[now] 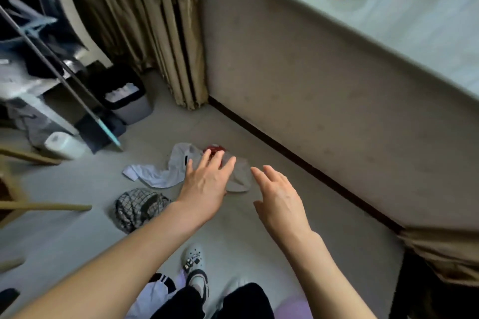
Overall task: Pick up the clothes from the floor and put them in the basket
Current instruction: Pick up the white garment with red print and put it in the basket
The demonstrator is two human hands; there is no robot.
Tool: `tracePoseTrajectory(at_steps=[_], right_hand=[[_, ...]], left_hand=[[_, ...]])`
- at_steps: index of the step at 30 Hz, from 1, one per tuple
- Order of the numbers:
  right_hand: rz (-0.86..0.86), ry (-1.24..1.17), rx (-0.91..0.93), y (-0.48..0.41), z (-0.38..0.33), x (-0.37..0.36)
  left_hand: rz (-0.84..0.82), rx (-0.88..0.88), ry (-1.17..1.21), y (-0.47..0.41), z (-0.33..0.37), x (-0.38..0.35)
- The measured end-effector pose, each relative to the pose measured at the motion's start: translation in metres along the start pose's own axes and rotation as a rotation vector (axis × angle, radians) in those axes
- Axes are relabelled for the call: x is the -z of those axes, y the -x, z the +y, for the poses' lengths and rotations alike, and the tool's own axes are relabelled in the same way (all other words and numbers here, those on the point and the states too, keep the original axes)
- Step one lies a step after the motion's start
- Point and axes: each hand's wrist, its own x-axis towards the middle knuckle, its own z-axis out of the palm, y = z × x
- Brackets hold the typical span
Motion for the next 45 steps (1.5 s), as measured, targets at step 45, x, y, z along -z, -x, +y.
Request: tracePoseTrajectory(at_steps=[45], right_hand=[[-0.451,-0.039,0.057,-0.419,0.181,-0.674]], left_hand=[[-0.205,0.206,0.148,-0.424,-0.286,-0.607]])
